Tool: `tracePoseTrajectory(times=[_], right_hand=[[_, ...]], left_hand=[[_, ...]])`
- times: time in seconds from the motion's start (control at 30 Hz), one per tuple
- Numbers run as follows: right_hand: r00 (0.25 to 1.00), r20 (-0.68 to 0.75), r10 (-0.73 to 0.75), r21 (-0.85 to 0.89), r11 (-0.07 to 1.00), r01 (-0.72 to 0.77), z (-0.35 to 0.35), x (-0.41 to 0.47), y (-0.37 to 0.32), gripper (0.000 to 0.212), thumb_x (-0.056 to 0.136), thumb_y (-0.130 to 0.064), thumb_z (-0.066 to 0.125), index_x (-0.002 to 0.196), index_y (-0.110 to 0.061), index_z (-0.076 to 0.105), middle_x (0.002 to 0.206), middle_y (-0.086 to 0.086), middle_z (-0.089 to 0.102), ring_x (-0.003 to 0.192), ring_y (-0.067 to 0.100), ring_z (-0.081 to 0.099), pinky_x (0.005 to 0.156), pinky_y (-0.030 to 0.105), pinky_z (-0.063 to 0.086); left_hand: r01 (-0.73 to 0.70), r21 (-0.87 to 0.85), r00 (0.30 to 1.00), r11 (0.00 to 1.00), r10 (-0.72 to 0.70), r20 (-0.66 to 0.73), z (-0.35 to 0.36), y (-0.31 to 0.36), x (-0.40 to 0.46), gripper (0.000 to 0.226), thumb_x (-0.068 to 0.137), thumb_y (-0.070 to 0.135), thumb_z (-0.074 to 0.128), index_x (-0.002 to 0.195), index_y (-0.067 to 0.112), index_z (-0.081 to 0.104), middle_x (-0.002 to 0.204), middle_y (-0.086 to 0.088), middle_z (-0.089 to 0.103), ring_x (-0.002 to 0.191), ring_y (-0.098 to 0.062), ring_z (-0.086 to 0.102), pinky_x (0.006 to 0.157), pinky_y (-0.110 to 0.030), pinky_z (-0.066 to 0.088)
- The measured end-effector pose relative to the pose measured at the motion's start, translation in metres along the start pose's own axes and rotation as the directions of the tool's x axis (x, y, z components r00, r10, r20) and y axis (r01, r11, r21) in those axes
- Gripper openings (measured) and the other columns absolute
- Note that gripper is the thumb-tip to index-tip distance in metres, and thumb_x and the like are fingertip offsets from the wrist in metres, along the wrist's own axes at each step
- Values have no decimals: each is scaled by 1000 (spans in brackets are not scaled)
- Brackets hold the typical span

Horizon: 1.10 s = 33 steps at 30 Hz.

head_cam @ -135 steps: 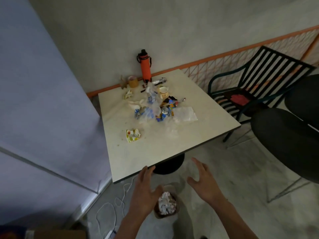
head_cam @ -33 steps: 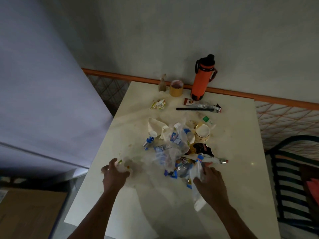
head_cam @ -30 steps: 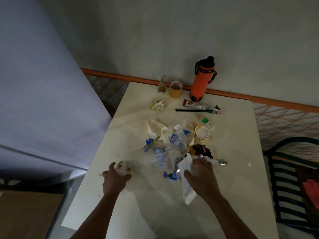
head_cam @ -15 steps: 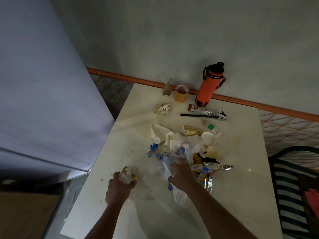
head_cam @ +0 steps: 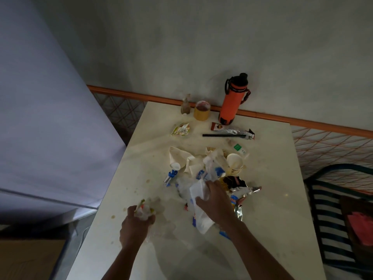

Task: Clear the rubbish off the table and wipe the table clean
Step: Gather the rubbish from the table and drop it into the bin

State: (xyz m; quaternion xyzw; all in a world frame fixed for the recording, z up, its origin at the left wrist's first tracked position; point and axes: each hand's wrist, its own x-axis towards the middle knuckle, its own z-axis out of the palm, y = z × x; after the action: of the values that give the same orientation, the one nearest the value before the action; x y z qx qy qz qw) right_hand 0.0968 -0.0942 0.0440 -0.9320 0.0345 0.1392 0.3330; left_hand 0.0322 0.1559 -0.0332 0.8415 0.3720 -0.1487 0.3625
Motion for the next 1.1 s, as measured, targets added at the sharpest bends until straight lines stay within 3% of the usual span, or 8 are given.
tracePoseTrajectory(times=[0.1,0.2,0.4,0.57,0.77,0.83,0.93,1.1], right_hand=[[993,-4,121,205,972,-118,-14,-6,-6,57,83,-19,73,132,-10,46,114,0,50,108,19,52,76,23,43],[970,-9,243,290,929,-230,-23,-9,1,48,81,-15,72,124,-7,52,100,0,55,92,16,54,61,19,39],[934,-7,356,384,864,-326,-35,-27,29,10,78,-12,72,75,-5,65,70,5,61,60,16,57,48,19,38],[884,-51,465,551,751,-364,-39,-44,54,13,63,-13,62,73,-6,61,62,7,56,56,21,49,55,31,39],[854,-112,508,630,701,-335,-43,-63,71,10,82,-7,60,86,-13,67,77,9,70,73,29,66,66,38,53],[852,-142,505,652,695,-303,-43,-67,74,10,84,-18,60,89,-16,68,80,8,72,78,29,68,70,41,56],[849,-117,515,684,661,-307,-44,-72,80,31,67,-34,57,89,-17,70,77,7,72,77,29,70,71,45,58],[851,-64,522,637,678,-368,-45,-79,93,37,71,-50,80,85,-17,75,75,1,75,74,20,72,71,36,56]], left_hand=[[-11,-50,1000,999,11,-5,2,2,-7,68,71,42,87,125,25,49,108,-11,71,94,-36,66,82,-43,54],[-44,-93,999,995,43,-8,2,6,-14,67,71,36,88,124,24,49,104,-9,71,91,-34,66,80,-42,54],[-112,-161,994,981,111,-13,0,11,-32,38,73,22,85,93,29,54,84,-3,72,69,-25,69,65,-39,57],[-136,-250,990,959,141,2,2,22,-51,23,79,30,78,89,25,58,79,2,69,73,-22,65,66,-38,55],[-108,-385,978,917,168,126,10,34,-66,7,92,20,69,94,16,63,86,-6,71,80,-24,68,59,-29,49],[-81,-416,971,906,167,173,13,37,-68,9,93,24,68,95,16,64,85,-8,73,80,-27,70,62,-33,54],[-26,-427,958,904,145,248,19,41,-69,20,92,36,68,93,17,64,82,-10,75,78,-32,73,69,-48,62],[9,-427,948,904,128,290,28,44,-72,7,91,12,64,98,13,62,83,-16,74,72,-31,71,69,-48,61]])
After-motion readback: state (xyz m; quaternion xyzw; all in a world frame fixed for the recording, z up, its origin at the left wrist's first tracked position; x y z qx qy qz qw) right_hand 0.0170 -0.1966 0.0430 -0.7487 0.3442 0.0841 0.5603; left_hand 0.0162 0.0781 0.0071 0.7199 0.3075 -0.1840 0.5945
